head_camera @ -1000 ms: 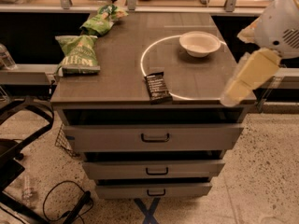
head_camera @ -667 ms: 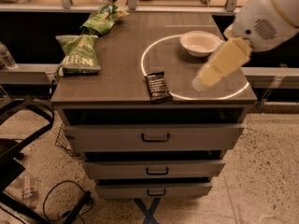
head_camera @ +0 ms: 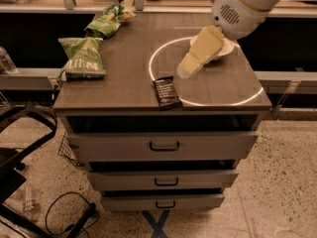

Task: Move rxbar chocolate near green rice chip bag

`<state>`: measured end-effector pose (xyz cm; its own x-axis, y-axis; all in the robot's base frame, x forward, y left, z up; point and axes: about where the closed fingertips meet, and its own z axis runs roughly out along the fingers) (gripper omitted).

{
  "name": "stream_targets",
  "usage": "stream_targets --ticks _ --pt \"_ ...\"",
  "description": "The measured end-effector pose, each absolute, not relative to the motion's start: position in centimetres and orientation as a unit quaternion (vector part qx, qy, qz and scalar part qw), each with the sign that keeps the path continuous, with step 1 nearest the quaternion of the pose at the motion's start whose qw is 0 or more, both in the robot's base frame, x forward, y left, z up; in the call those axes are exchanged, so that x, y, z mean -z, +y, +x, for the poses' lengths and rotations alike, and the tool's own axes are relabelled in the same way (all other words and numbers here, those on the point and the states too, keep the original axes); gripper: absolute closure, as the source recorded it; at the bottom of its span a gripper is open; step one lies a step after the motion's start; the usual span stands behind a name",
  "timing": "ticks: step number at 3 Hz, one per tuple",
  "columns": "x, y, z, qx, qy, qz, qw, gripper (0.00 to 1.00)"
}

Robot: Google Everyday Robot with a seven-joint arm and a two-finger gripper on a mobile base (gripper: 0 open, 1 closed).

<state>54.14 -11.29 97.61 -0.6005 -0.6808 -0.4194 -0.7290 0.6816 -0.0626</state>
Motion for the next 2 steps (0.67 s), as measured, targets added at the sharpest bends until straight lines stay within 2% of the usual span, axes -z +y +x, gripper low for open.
stream_targets --ticks 2 --pt "-97.24 -10.81 54.52 -0.045 0.911 -0.362 0.192 0.00"
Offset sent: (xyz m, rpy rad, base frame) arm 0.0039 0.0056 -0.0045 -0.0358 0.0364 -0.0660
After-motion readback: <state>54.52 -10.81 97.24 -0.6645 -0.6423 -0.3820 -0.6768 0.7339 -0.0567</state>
